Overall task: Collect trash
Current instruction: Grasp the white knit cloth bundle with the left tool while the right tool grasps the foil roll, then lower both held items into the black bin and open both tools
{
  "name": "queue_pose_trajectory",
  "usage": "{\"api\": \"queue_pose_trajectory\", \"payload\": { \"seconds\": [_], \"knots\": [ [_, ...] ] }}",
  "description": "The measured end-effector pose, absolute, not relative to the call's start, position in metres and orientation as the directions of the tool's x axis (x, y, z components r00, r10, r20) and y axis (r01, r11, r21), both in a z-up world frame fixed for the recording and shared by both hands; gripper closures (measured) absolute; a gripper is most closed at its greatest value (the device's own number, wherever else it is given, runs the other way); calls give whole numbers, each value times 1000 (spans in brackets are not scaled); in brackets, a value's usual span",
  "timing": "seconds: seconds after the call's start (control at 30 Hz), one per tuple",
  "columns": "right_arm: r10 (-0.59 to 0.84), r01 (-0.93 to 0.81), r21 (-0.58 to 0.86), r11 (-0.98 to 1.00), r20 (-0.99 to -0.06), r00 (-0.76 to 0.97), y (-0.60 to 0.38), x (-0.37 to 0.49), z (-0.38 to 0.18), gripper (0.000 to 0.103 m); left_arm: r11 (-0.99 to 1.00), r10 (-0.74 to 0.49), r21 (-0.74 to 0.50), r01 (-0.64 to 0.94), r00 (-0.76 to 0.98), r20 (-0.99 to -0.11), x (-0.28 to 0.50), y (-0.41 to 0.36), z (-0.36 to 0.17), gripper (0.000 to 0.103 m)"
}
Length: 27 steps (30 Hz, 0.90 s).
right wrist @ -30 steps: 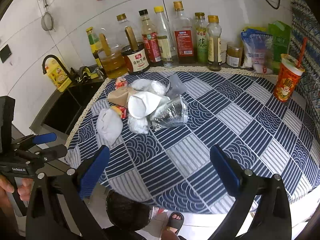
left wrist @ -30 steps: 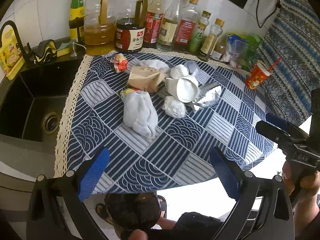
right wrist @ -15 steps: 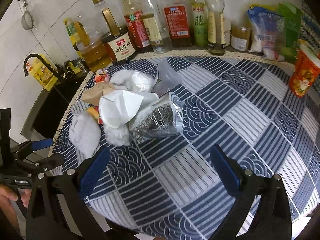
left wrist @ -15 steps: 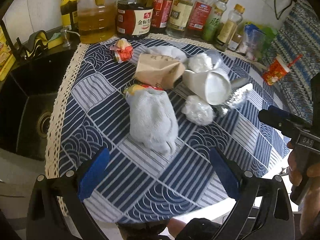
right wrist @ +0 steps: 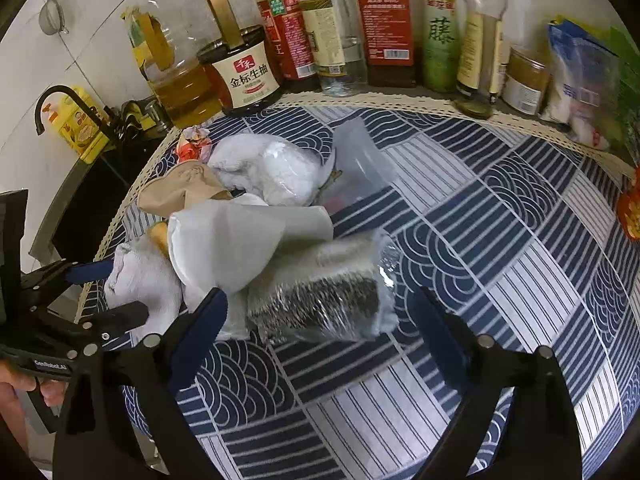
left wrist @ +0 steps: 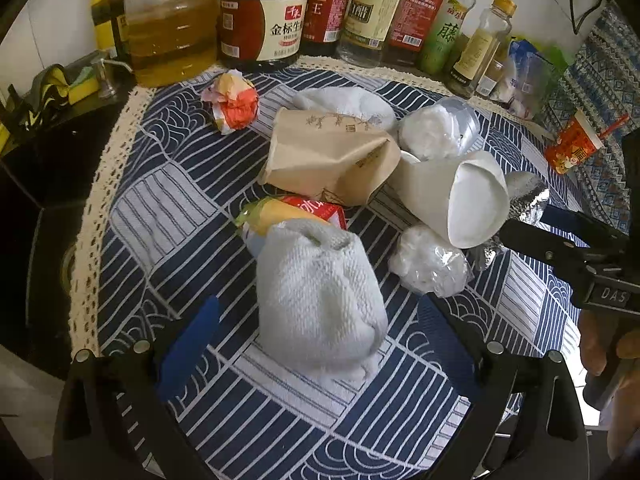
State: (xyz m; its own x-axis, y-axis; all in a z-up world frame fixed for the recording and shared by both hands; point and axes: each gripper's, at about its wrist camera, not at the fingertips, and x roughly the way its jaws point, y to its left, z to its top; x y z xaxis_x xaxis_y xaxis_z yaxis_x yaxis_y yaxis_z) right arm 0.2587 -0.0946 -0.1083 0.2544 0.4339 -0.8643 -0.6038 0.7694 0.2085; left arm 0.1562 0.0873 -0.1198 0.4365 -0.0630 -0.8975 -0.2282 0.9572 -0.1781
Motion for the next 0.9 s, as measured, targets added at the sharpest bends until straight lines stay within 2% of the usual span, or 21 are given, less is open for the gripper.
{"api": "queue_pose_trajectory", "payload": {
  "seconds": [0.1, 0.2, 0.27, 0.47, 0.67, 0.9],
  "knots": [
    [435, -609, 217, 763, -870, 234, -90, 262, -114, 14, 959, -72, -180, -218, 430, -900, 161, 88, -125, 9],
    [422, -611, 206, 765, -876, 233, -88, 264, -119, 21, 956, -80, -188, -225, 418, -905, 165, 92, -130, 20],
    [422, -613, 201, 764, -874, 240, -88, 264, -118, 23, 954, -88, -195, -227, 411, -907, 167, 94, -133, 33],
    [409, -609, 184, 772, -876, 255, -90, 261, -117, 26, 952, -107, -212, -220, 410, -906, 168, 96, -135, 51],
    [408, -596, 185, 781, -874, 263, -99, 257, -110, 26, 953, -110, -217, -213, 425, -898, 163, 93, -129, 61],
    [415, -586, 191, 787, -867, 275, -111, 242, -98, 26, 949, -121, -237, -209, 452, -884, 147, 90, -117, 64]
  ]
}}
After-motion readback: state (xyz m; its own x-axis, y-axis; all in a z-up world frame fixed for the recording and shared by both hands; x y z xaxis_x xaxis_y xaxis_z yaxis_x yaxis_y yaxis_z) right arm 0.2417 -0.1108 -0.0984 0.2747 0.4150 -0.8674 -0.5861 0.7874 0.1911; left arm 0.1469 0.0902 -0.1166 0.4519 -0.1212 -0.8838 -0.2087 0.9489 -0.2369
